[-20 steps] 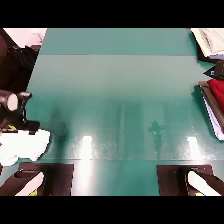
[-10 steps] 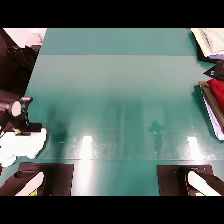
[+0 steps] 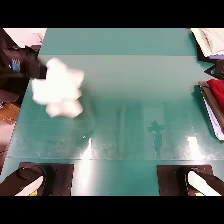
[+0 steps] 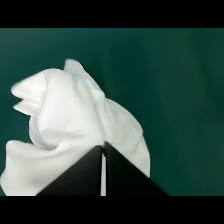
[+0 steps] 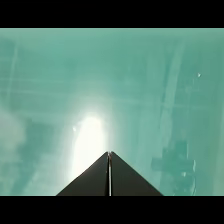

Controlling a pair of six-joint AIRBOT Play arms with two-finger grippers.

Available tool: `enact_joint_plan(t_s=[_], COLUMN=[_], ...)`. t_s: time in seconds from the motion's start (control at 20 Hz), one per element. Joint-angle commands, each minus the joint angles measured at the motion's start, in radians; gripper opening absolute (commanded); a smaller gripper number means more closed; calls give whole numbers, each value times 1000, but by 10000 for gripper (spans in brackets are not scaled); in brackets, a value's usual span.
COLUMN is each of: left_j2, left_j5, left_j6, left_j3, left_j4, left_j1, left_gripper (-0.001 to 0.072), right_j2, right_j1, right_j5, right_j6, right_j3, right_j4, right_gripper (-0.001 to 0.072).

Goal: Fold the shirts.

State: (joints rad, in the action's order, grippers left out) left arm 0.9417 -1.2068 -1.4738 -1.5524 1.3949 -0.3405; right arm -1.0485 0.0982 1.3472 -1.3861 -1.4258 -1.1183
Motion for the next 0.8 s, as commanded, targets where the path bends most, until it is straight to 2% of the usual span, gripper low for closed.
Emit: enact_joint_plan(t_s=[0.0,0.15,0.25,0.35,0.5,0.55,0.65,0.7,0.75], left_j2=[33,112,183,270,404,446,504,522,532], left_j5=[150,151,124,84,96,109,132,130,121], left_j6=[117,185,225,229,224,216,113,67,20], left_j3=[-203,-240,-240,-240,-240,-240,-240,-239,-239], left_j4=[-235,-281,-280,-210,-56,-48,-48,-48,-50], left_j1=[-184,-301,-320,-319,-315,-299,-233,-189,-145], left_gripper=[20,20,20,20,21,21,23,106,398], right_j2=[0,0,0,0,0,-1,-4,-3,-3], right_j1=[-1,-1,-1,-1,-1,-1,-1,-1,-1], right_j5=[-39,-82,-100,-98,-95,-91,-87,-88,-87], right_j6=[-1,-1,-1,-1,-1,-1,-1,-1,-1], right_j3=[-58,-154,-206,-245,-266,-265,-264,-259,-252], right_j4=[1,0,0,-1,-1,-2,-8,-8,-8], right_gripper=[23,23,23,23,23,23,23,23,23])
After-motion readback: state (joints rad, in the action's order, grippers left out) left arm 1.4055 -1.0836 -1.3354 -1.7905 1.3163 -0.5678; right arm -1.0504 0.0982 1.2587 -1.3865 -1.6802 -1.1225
